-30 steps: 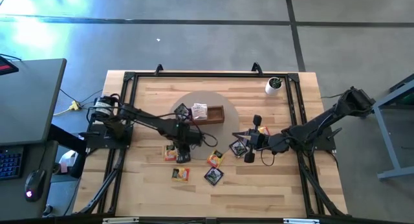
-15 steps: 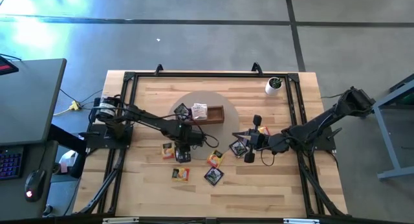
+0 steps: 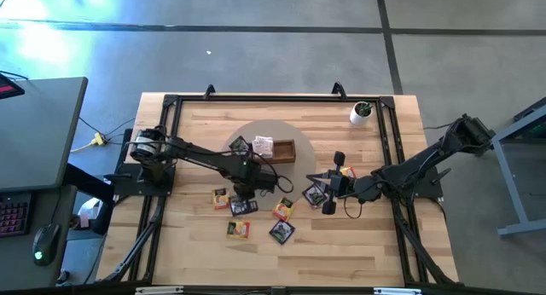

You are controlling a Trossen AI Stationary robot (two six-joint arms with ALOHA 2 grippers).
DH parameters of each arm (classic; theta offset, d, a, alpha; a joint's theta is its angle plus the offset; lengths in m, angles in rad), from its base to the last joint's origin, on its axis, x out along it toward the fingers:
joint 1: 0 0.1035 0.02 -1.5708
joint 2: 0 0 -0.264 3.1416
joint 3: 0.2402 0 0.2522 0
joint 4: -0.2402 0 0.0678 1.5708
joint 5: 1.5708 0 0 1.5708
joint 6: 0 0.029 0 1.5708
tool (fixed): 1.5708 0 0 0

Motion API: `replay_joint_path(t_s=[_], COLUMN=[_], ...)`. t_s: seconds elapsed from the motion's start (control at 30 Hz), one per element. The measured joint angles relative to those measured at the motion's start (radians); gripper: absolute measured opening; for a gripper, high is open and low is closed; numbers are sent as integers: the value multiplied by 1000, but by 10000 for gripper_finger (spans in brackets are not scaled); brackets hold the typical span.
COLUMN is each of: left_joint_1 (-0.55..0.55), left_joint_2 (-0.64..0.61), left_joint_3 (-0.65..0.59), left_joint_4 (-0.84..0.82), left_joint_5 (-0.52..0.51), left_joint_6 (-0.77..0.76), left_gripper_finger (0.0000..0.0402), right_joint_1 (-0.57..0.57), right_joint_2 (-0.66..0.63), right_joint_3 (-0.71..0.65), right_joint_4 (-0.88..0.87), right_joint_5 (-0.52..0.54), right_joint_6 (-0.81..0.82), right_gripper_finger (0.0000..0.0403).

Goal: Pick & Place Tea
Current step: Put the purple tea bag into the left section of the wooden organizer

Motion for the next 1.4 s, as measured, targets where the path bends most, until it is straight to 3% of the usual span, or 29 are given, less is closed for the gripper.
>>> replay_joint_path(t_s=[0.23,0.43,0.57,0.8,0.93,1.27,1.4], left_joint_1=[-8,-6,-6,-6,-7,-6,-6], left_joint_2=[-1,-2,-2,-9,-9,-7,-4], left_joint_3=[11,-69,-127,-209,-216,-219,-199], left_joint_4=[-14,39,95,177,183,203,192], left_joint_5=[-56,-58,-18,2,-9,65,72], left_joint_6=[11,47,51,50,32,54,26], left_gripper_finger=[174,253,277,278,241,47,6], right_joint_1=[0,1,1,1,1,1,1], right_joint_2=[0,0,0,0,0,0,0], right_joint_3=[0,0,0,0,0,0,0], right_joint_4=[0,0,0,0,0,0,0], right_joint_5=[-4,-44,-45,-45,-45,-45,-45], right_joint_6=[0,0,0,0,0,0,0], right_gripper_finger=[4,7,7,6,7,8,3])
